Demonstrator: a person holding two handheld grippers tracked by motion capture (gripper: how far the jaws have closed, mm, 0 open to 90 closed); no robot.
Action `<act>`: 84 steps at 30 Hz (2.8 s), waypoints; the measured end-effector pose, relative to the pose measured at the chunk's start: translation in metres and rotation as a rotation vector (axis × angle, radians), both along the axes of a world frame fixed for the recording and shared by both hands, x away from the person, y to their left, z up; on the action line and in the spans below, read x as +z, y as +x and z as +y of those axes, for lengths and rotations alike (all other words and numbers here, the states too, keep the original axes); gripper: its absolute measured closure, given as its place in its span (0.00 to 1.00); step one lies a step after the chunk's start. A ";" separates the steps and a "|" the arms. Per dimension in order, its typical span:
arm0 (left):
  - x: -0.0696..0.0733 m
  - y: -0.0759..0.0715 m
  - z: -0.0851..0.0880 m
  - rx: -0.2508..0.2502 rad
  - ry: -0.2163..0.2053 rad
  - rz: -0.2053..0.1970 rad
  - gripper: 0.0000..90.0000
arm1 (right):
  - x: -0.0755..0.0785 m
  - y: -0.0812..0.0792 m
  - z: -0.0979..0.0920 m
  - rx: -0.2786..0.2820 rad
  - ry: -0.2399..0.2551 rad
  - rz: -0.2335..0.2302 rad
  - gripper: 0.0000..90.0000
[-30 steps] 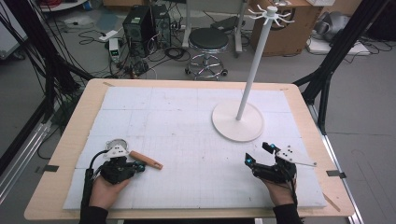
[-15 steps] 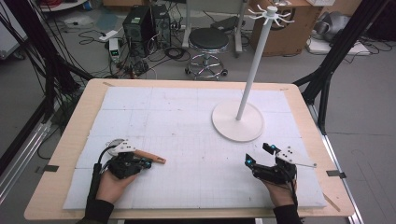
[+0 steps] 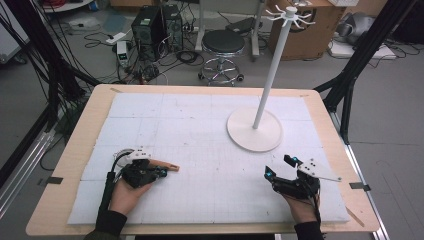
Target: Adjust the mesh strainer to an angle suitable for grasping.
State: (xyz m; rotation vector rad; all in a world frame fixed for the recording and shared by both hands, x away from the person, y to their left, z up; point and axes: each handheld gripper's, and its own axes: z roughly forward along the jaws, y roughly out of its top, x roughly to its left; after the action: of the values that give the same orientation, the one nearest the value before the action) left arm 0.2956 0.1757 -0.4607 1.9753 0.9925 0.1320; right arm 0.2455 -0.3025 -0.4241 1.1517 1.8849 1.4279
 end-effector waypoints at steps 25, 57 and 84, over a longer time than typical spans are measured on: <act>0.017 0.016 0.070 0.203 -0.034 -0.040 1.00 | -0.001 0.000 -0.001 -0.003 0.001 0.003 0.18; 0.015 0.017 0.007 0.084 0.002 0.016 1.00 | 0.000 -0.001 -0.003 -0.011 0.009 0.000 0.18; 0.008 0.024 -0.047 0.103 -0.113 0.105 1.00 | 0.001 -0.001 -0.005 -0.019 0.015 -0.005 0.18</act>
State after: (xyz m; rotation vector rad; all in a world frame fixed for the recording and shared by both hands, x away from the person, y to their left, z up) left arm 0.3192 0.1288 -0.4527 1.8440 1.1449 0.0283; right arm 0.2449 -0.3076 -0.4230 1.1692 1.8583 1.4353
